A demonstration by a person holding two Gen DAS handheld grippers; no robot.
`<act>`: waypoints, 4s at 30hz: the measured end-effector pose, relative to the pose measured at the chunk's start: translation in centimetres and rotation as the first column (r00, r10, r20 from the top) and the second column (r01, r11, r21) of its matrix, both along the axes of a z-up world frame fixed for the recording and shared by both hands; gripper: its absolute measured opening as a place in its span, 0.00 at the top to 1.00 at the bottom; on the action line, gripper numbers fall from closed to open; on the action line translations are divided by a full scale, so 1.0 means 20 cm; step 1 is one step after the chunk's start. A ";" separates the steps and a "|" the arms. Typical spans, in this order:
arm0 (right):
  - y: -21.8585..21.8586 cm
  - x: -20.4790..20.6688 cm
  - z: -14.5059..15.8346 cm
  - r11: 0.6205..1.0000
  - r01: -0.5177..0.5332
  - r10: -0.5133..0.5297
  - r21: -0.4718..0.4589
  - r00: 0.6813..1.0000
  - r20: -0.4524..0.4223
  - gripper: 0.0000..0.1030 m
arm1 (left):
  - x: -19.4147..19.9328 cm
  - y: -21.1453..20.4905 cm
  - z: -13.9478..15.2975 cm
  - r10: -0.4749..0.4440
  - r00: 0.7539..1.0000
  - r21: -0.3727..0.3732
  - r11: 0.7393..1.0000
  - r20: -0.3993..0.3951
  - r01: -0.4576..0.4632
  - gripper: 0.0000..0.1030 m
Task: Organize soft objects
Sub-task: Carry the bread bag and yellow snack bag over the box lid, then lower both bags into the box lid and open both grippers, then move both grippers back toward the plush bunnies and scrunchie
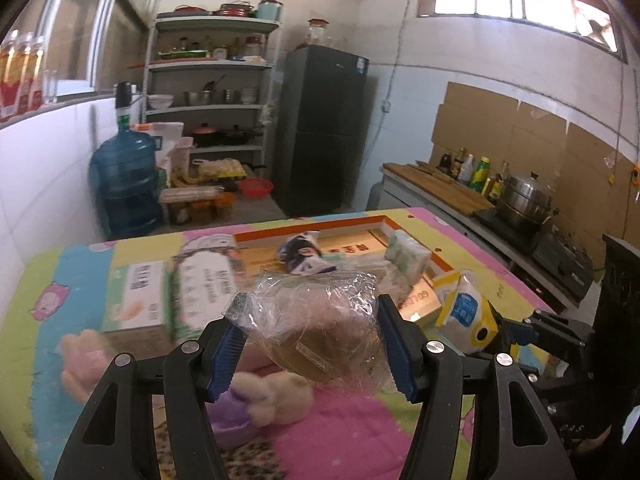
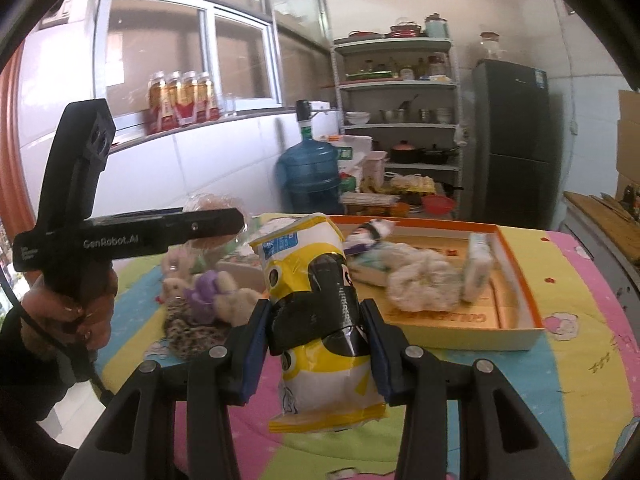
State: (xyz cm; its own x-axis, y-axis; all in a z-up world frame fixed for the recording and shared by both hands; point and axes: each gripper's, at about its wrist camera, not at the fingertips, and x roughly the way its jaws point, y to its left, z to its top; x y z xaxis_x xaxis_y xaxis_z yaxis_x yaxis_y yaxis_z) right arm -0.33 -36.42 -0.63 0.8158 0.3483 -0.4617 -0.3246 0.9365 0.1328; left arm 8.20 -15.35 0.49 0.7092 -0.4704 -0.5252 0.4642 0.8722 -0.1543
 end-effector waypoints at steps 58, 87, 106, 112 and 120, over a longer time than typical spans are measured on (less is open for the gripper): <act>-0.34 0.76 -0.28 0.995 0.100 -0.095 0.018 0.979 -0.179 0.55 | 0.52 -0.54 -0.47 0.052 0.974 0.033 0.998 -0.219 -0.046 0.37; -0.43 0.65 -0.19 0.983 0.126 -0.120 0.135 0.991 -0.052 0.53 | 0.35 -0.52 -0.29 0.062 0.995 0.050 0.997 -0.085 -0.058 0.28; -0.32 0.50 -0.07 0.987 0.060 -0.068 0.150 0.996 0.048 0.53 | 0.16 -0.28 -0.15 0.108 0.994 0.011 0.994 -0.026 -0.107 0.28; -0.24 0.40 -0.01 0.990 0.041 -0.050 0.138 0.996 0.067 0.53 | 0.11 -0.21 -0.12 0.120 0.993 -0.009 0.993 -0.018 -0.120 0.28; -0.09 0.26 0.08 0.991 0.009 -0.022 0.137 0.996 0.092 0.53 | 0.02 -0.07 -0.10 0.140 0.990 -0.034 0.990 -0.009 -0.140 0.28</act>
